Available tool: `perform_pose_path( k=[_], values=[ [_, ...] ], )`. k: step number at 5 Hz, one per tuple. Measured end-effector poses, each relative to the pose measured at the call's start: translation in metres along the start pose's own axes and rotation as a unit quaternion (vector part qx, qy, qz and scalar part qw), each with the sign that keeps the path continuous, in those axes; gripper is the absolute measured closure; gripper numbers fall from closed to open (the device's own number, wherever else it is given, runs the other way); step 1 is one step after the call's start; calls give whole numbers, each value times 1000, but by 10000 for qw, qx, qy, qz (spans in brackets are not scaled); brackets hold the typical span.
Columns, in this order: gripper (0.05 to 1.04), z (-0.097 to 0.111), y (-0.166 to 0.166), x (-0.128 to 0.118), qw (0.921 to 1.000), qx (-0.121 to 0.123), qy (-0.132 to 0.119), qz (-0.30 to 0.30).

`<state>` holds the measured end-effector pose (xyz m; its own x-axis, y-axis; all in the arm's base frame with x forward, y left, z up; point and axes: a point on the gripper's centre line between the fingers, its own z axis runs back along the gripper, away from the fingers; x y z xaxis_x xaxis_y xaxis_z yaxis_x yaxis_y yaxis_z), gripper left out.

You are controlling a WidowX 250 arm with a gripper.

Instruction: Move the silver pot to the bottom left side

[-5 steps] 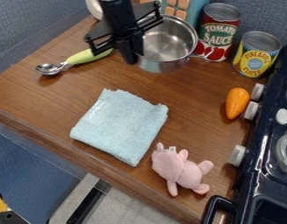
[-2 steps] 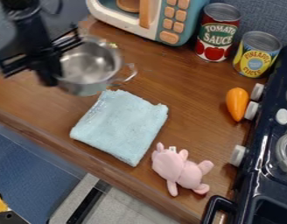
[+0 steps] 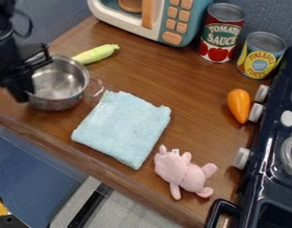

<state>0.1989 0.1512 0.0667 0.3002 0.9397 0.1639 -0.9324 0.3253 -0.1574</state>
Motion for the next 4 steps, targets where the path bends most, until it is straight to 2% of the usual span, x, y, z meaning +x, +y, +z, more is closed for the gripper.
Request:
perform_pose_path(
  k=[1, 2, 3, 4],
  values=[
    [1010, -13, 2, 6, 9999, 86, -33, -140],
    [1010, -14, 2, 3, 9998, 64, -19, -162],
    [982, -14, 0, -6, 9997, 59, 103, -198],
    [797, -15, 3, -13, 9989, 239, 295, -292]
  ],
)
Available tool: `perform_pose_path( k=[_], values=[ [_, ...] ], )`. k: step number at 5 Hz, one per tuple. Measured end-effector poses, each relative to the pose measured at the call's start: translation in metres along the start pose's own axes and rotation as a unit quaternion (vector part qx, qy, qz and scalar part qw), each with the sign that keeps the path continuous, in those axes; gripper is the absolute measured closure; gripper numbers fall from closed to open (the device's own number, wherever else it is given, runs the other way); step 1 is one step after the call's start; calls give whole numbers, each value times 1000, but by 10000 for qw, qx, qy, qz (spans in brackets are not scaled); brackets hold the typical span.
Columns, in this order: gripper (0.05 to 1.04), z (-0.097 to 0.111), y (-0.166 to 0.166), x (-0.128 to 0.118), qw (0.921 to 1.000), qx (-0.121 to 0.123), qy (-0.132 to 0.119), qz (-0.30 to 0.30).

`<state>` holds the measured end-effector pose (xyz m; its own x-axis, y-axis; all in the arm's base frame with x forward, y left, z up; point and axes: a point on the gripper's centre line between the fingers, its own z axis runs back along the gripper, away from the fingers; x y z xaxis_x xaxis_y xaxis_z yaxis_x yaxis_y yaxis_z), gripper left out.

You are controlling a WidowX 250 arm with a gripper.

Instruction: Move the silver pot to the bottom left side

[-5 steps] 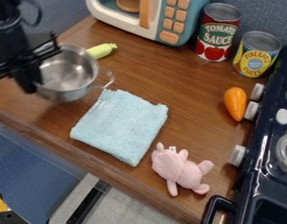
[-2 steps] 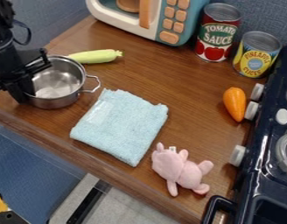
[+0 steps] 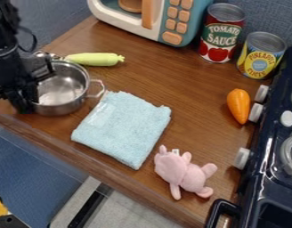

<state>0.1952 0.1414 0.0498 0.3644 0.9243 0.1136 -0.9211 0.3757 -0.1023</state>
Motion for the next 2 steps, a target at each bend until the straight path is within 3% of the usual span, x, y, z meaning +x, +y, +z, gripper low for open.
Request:
perform_pose_path(
  k=[2],
  values=[
    [205, 17, -7, 5, 9998, -21, -119, 173]
  ],
)
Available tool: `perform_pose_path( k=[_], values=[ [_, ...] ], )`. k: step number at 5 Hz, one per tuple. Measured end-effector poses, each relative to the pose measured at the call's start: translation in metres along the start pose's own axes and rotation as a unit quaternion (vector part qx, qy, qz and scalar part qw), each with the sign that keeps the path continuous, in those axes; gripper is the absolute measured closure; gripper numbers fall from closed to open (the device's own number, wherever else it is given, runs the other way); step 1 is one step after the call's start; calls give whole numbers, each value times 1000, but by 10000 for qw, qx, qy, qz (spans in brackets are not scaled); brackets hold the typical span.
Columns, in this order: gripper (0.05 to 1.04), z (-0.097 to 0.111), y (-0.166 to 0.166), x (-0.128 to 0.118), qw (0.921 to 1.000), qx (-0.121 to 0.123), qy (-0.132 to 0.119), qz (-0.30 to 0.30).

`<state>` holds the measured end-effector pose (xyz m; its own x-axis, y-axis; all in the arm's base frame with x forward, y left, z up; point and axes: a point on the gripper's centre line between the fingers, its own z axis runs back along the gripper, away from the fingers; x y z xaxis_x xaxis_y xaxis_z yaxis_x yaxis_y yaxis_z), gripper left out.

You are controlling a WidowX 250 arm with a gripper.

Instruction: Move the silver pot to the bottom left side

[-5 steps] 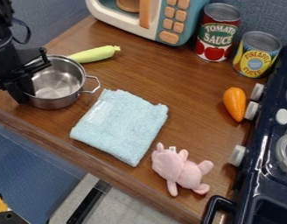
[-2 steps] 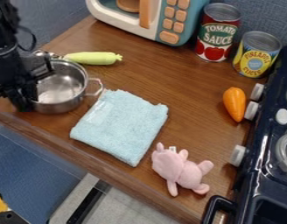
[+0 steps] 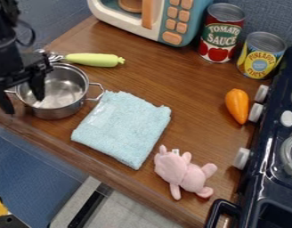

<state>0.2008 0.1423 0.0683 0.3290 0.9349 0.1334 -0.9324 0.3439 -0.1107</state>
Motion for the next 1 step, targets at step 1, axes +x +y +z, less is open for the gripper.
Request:
perform_pose_path(
  k=[1],
  values=[
    [70, 33, -7, 7, 9994, -197, -273, 83]
  ],
)
